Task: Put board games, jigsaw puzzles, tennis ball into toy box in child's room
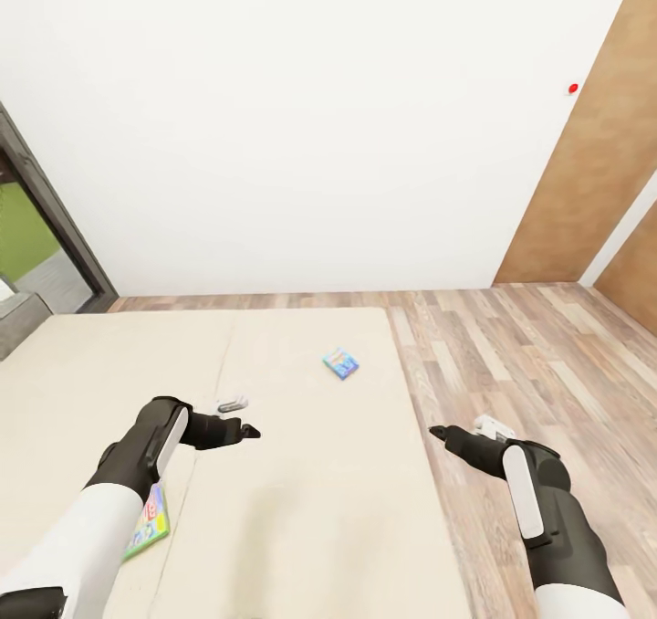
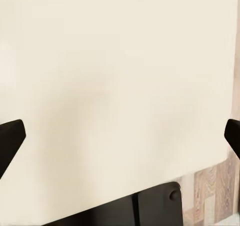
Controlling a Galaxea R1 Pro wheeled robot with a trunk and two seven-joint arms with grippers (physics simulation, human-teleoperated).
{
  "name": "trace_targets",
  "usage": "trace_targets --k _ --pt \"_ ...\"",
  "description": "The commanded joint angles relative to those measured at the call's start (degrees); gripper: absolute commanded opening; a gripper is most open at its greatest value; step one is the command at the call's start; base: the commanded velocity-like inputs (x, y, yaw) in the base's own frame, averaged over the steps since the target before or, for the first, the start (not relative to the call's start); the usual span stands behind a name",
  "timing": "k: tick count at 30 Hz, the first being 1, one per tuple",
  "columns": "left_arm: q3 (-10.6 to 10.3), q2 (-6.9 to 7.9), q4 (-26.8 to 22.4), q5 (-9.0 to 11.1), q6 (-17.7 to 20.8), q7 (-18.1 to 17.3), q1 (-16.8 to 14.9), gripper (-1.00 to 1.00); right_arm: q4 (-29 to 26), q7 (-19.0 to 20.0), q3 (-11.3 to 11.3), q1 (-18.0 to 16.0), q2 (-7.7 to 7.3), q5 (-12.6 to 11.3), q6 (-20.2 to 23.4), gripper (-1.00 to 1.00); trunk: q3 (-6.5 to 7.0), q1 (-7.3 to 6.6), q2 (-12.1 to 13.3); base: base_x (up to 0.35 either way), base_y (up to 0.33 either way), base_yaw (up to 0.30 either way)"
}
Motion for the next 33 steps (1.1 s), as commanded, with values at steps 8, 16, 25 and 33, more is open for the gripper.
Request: trace_targets --k 8,16,25,33 --pt "0.1 0.00 0.0 0.0 0.3 -0.2 0.0 1.00 -0.1 0.1 -0.1 -0.1 0.11 0.0 0.3 1.00 -0.11 0.02 -0.1 -0.088 0.264 0.000" --pt "0.1 0.00 0.0 0.0 0.3 -0.2 0.0 1.00 0.0 0.1 -0.1 -0.1 0.16 0.0 0.3 1.00 -0.11 0.02 -0.1 -0.070 0.258 0.000" --pt "0.1 0.00 -0.1 0.0 0.3 -0.2 0.0 1.00 0.0 0.1 -0.1 -0.1 0.20 0.0 0.2 1.00 -0.11 0.02 -0.1 -0.010 0.126 0.000" --pt "0.1 0.01 0.0 0.0 0.3 -0.2 0.0 1.00 0.0 0.1 -0.1 -0.1 0.25 0.0 0.2 1.00 -0.11 0.02 -0.1 -0.001 0.096 0.000"
